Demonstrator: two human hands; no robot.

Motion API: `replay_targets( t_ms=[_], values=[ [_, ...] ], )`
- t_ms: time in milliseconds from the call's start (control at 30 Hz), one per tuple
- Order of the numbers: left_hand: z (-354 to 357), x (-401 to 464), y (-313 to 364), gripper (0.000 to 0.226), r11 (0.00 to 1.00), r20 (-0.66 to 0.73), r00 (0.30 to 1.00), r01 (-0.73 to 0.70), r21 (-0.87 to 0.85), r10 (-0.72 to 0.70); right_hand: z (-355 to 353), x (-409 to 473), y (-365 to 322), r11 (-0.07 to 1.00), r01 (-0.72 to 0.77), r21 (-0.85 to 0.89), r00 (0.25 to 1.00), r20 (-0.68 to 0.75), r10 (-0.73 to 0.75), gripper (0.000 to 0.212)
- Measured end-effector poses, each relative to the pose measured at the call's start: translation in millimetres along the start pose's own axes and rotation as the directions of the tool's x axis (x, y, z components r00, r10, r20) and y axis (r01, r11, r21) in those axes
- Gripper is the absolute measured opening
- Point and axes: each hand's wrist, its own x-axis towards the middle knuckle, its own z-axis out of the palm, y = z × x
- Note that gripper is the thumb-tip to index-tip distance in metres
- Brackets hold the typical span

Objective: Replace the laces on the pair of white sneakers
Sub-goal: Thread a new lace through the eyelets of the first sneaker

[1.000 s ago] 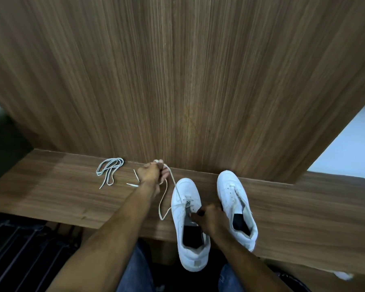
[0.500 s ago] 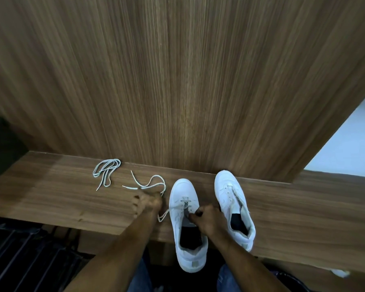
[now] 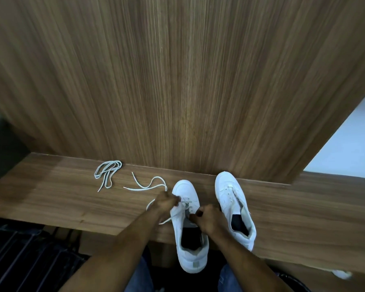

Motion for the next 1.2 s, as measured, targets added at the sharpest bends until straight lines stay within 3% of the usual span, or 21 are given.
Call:
replay_targets(
  t_ms=[33,133,300,367,400,467,633,700,767,900,1033,1100,1200],
  values=[
    [-5,-2,9,0.018,0.996,0.001,1.0,-0.012,-0.085,0.012,-2,1,-2,1.0,0.006,-0.004,1.0,0.011,-0.006,0.03],
    [-26,-5,42,0.027,0.985,0.007,0.993,-0.116,-0.13,0.118,-9,10,-12,0.998,0.061,0.032,0.997,0.04,-0.062,0.039],
    [-46,-24,100,0.027,0.957,0.122,0.95,-0.289,-0.004,0.288,-36,30,-51,0.901,0.251,0.354,0.968,-0.09,-0.234,0.028],
    [-46,-30,115,0.026,0.935,0.15,0.926,-0.355,0.026,0.347,-51,27,-68,0.872,0.283,0.4,0.959,-0.1,-0.265,0.009],
    [-46,-31,118,0.024,0.925,0.168,0.916,-0.377,0.046,0.365,-56,28,-71,0.875,0.291,0.386,0.957,-0.118,-0.266,0.018],
    [-48,-31,115,0.022,0.923,0.185,0.916,-0.375,0.087,0.355,-65,29,-69,0.898,0.264,0.353,0.962,-0.159,-0.22,0.029],
    [-65,-25,86,0.03,0.944,0.09,0.952,-0.304,0.131,0.294,-72,38,-20,0.906,-0.018,0.422,0.973,-0.201,0.113,0.021],
    [-68,-24,72,0.034,0.956,0.057,0.963,-0.267,0.118,0.262,-71,38,-1,0.91,-0.103,0.402,0.965,-0.18,0.189,0.023],
    [-67,-23,65,0.033,0.952,0.042,0.962,-0.272,0.138,0.269,-69,32,2,0.918,-0.101,0.382,0.969,-0.17,0.177,0.003],
    [-52,-29,67,0.022,0.936,0.132,0.941,-0.328,0.126,0.312,-57,21,-26,0.922,0.168,0.348,0.985,-0.104,-0.14,0.035],
    [-34,-32,78,0.021,0.922,0.183,0.92,-0.37,0.115,0.346,-52,23,-53,0.933,0.341,0.116,0.94,-0.072,-0.335,0.019],
    [-34,-32,80,0.02,0.926,0.171,0.922,-0.366,0.091,0.348,-55,25,-54,0.946,0.323,0.029,0.942,-0.108,-0.319,0.016],
    [-45,-33,75,0.022,0.936,0.136,0.937,-0.336,0.104,0.321,-64,30,-39,0.985,0.169,0.03,0.967,-0.201,-0.159,0.016]
  ],
)
